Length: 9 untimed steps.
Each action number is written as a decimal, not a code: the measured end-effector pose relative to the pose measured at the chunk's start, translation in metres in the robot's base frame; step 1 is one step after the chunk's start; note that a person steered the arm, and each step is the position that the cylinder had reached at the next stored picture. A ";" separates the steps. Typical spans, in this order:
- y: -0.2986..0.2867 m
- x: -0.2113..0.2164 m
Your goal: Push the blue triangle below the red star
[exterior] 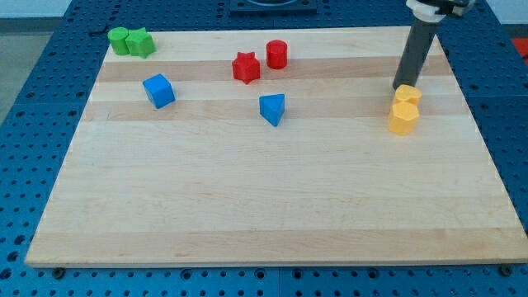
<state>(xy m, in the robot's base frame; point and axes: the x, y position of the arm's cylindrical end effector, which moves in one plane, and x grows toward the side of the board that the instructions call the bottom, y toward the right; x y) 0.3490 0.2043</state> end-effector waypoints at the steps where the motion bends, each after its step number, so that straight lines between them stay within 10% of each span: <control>1: -0.010 -0.004; 9: -0.177 0.020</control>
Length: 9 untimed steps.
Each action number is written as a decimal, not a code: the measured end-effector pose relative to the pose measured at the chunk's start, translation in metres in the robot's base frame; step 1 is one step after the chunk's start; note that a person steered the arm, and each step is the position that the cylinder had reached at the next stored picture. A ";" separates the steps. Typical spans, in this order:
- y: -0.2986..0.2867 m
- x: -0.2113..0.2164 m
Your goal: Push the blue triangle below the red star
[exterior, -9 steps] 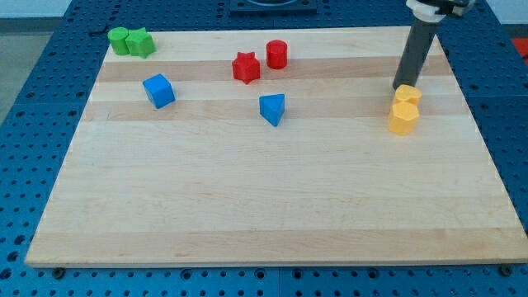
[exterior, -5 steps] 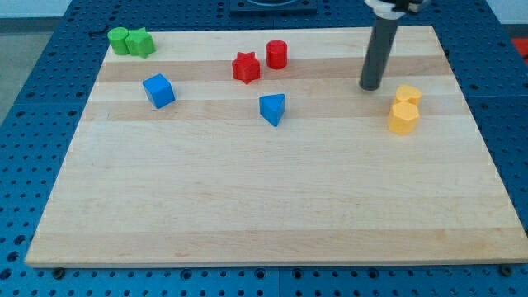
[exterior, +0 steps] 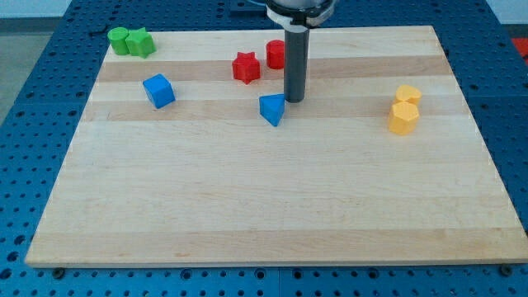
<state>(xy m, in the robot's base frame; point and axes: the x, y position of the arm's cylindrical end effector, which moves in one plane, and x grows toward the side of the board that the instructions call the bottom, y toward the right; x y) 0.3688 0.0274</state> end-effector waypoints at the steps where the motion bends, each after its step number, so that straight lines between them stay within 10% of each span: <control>1: -0.019 0.021; 9: -0.155 0.076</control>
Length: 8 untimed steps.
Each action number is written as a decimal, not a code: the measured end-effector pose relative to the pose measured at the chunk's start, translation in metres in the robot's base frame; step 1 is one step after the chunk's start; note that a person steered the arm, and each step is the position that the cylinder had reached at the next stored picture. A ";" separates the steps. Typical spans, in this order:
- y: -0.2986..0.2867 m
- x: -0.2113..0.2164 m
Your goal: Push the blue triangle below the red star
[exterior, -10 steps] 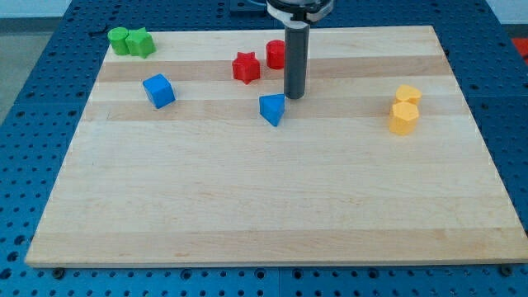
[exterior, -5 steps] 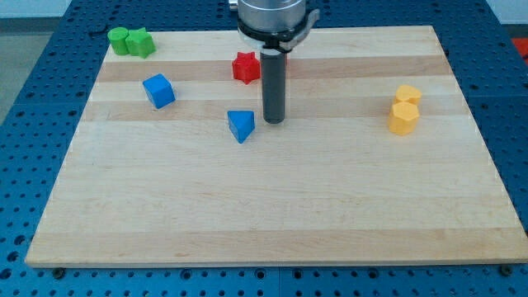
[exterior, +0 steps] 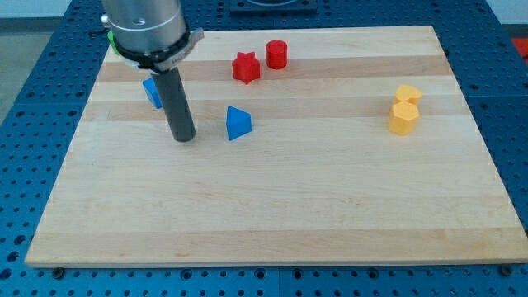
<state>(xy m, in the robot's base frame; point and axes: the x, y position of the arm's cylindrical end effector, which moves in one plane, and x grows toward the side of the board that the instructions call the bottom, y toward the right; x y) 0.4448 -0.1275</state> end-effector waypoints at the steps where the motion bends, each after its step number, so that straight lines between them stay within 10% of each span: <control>1: 0.030 0.014; 8: 0.146 -0.079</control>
